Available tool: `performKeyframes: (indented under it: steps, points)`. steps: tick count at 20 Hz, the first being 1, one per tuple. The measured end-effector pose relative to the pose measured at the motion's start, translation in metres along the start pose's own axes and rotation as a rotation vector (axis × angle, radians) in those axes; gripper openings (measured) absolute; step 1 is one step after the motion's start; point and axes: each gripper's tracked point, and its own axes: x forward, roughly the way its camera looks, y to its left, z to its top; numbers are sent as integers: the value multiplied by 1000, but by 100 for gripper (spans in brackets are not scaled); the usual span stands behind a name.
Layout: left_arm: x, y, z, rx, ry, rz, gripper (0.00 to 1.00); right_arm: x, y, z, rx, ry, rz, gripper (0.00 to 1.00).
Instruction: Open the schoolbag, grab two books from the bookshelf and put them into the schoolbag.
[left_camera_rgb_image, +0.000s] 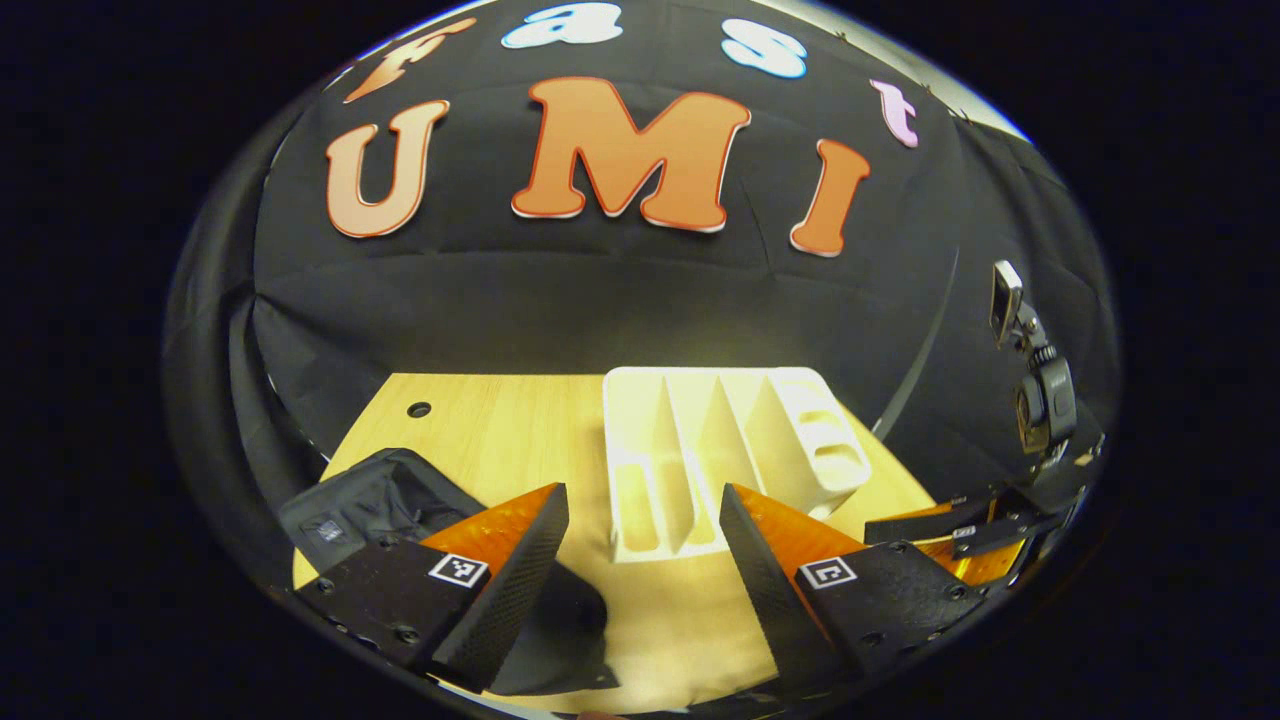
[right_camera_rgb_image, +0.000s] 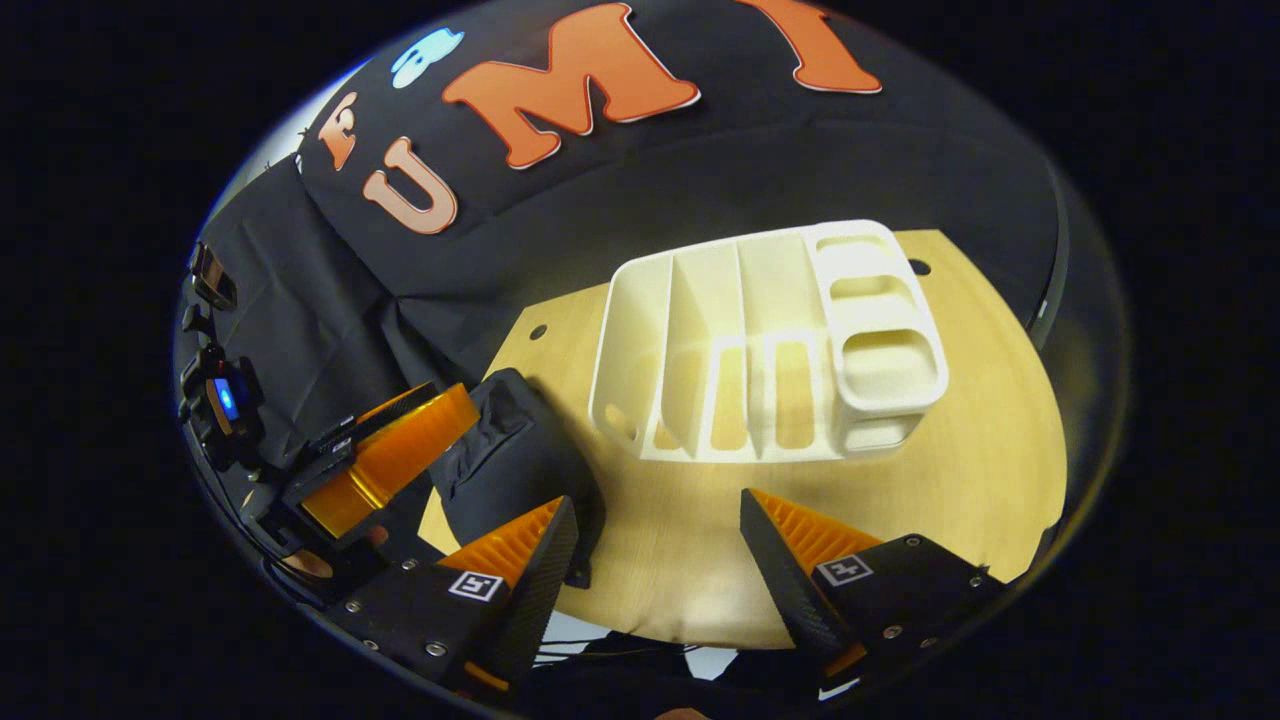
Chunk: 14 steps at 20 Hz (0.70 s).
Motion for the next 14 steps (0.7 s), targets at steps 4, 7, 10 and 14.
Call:
performKeyframes:
  steps: [4,7,10,14]
  points:
    - [-10,-27,15,-6,-105,52,98,-22,-34,29,-118,-129,-84,97]
    - [-23,-46,24,-14,-191,91,97,-45,-51,56,-163,-252,-114,97]
    - [-34,-62,36,-15,-263,115,97,-65,-56,89,-199,-396,-120,98]
    - [-53,-70,51,-2,-350,167,99,-90,-57,114,-303,-575,-151,97]
